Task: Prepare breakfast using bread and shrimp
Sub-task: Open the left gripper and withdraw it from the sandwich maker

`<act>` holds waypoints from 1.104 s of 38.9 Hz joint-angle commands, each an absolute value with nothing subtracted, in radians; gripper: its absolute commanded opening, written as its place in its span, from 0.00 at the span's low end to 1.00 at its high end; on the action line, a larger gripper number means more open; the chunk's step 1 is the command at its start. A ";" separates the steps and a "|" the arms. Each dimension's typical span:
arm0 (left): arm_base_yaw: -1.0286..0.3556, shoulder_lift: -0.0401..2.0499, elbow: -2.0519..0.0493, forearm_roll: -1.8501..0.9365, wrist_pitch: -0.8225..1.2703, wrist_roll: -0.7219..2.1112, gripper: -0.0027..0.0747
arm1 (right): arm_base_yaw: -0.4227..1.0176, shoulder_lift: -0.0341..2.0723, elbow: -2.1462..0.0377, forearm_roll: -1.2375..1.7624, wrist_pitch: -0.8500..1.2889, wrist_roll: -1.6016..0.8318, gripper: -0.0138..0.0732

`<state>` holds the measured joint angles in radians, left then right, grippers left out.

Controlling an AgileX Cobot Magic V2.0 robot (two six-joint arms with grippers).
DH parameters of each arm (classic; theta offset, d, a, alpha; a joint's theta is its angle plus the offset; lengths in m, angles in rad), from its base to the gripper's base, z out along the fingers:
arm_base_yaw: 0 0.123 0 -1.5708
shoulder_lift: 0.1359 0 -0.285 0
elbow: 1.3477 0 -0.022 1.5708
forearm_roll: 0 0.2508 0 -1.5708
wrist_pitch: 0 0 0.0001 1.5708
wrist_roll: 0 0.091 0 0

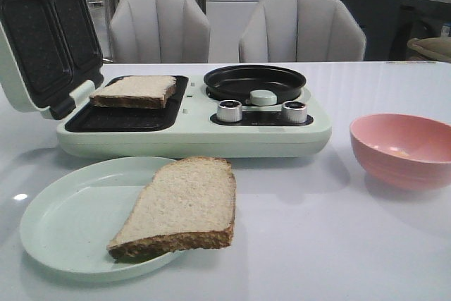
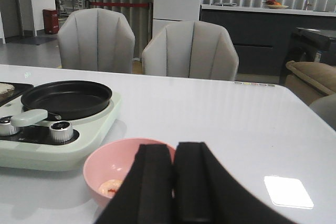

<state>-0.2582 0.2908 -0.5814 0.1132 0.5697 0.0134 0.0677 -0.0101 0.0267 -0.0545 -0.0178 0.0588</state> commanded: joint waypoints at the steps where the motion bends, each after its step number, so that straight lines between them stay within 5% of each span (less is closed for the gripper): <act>1: -0.258 0.256 -0.556 0.094 0.492 0.000 0.76 | 0.062 -0.032 0.011 -0.065 -0.103 0.055 0.33; 16: -0.317 0.084 -0.395 0.079 0.404 0.000 0.76 | 0.062 -0.032 0.011 -0.065 -0.103 0.055 0.33; 43: -0.342 0.074 -0.371 0.079 0.362 0.000 0.76 | 0.063 -0.029 -0.018 -0.018 -0.143 0.057 0.33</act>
